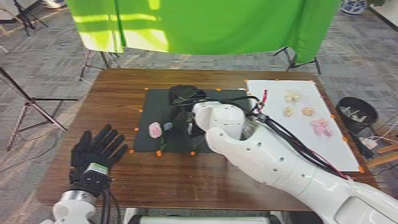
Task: Arrange flowers
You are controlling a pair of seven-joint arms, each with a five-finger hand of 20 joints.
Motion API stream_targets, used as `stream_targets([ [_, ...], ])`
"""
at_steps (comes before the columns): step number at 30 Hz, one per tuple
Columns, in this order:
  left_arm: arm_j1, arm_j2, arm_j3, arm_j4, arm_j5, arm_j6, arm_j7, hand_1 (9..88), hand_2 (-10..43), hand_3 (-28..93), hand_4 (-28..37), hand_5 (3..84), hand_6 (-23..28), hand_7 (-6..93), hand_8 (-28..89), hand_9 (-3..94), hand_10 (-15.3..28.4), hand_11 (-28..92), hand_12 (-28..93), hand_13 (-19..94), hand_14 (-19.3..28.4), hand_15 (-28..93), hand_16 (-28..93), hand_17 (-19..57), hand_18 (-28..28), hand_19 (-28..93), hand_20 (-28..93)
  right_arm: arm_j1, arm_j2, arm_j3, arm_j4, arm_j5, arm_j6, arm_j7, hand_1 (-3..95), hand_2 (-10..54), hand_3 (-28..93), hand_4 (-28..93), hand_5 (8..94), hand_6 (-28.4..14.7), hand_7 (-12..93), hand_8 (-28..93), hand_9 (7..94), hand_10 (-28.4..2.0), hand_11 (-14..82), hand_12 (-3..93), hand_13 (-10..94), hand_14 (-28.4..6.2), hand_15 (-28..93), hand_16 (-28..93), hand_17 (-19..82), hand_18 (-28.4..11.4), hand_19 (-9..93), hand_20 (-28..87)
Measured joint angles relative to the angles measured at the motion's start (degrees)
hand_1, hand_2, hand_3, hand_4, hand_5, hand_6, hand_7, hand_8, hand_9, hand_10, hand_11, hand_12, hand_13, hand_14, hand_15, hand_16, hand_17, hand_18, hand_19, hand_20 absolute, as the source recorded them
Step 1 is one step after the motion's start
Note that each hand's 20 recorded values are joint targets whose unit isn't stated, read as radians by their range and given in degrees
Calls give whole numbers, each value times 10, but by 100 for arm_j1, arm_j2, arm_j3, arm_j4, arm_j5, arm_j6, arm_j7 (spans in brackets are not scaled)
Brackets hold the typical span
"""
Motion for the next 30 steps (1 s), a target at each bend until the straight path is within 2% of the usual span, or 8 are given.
stream_targets([
  [3, 0, -1, 0, 0, 0, 0, 0, 232, 173, 701, -283, 378, 95, 114, -88, 276, 150, 238, 41, 199, 152, 343, -97, -68, 132, 319, 67, 1, 16, -19, -4, -47, -1, -20, 471, -58, 683, -283, 582, -12, 160, -136, 624, -136, 114, 123, 571, -111, 190, 186, 181, -180, 392, 179],
  [7, 0, -1, 0, -1, 0, 1, -3, 231, 174, 701, -283, 377, 95, 114, -89, 276, 150, 241, 40, 199, 152, 344, -96, -67, 132, 318, 69, -4, 48, -20, -34, -48, -1, -75, 429, 40, 711, -283, 592, -8, 164, -139, 629, -137, 113, 123, 570, -109, 191, 185, 183, -179, 390, 176],
  [10, 5, -18, -7, -3, 1, 1, -11, 232, 174, 700, -283, 377, 95, 114, -89, 276, 150, 241, 39, 199, 152, 344, -95, -67, 132, 318, 71, -59, 97, 69, -142, -11, -18, -144, 391, 62, 748, -283, 594, -8, 165, -140, 630, -138, 113, 124, 568, -111, 190, 185, 182, -179, 392, 178],
  [16, 50, -103, -63, -19, 31, -14, -31, 218, 193, 678, -283, 377, 96, 112, -89, 279, 153, 238, 38, 204, 154, 338, -100, -69, 134, 319, 72, -415, 384, 612, -869, 274, -129, -183, 354, 15, 764, -283, 568, -10, 155, -137, 588, -137, 99, 120, 546, -118, 181, 185, 178, -181, 400, 180],
  [20, 102, -161, -111, -27, 149, -53, -45, 205, 199, 672, -283, 377, 95, 107, -88, 282, 154, 231, 38, 205, 153, 327, -100, -71, 136, 320, 71, -712, 774, 1063, -1518, 422, -187, -147, 352, -10, 760, -283, 544, -14, 144, -132, 561, -135, 87, 118, 519, -124, 169, 180, 178, -180, 401, 177],
  [25, 205, -162, -174, -44, 290, -114, -23, 201, 198, 677, -283, 377, 95, 103, -85, 284, 157, 226, 43, 203, 157, 326, -96, -74, 139, 323, 71, -1106, 1429, 1776, -2058, 558, -263, 40, 358, -23, 753, -283, 528, -17, 135, -126, 542, -133, 79, 117, 496, -124, 163, 178, 177, -180, 399, 173],
  [30, 264, -134, -228, -51, 367, -163, 44, 204, 195, 677, -283, 377, 96, 101, -83, 285, 158, 222, 47, 204, 158, 323, -95, -76, 140, 326, 69, -1551, 2215, 2499, -2203, 682, -337, 385, 364, -38, 753, -283, 507, -19, 130, -120, 512, -131, 66, 115, 469, -123, 153, 172, 175, -179, 395, 169],
])
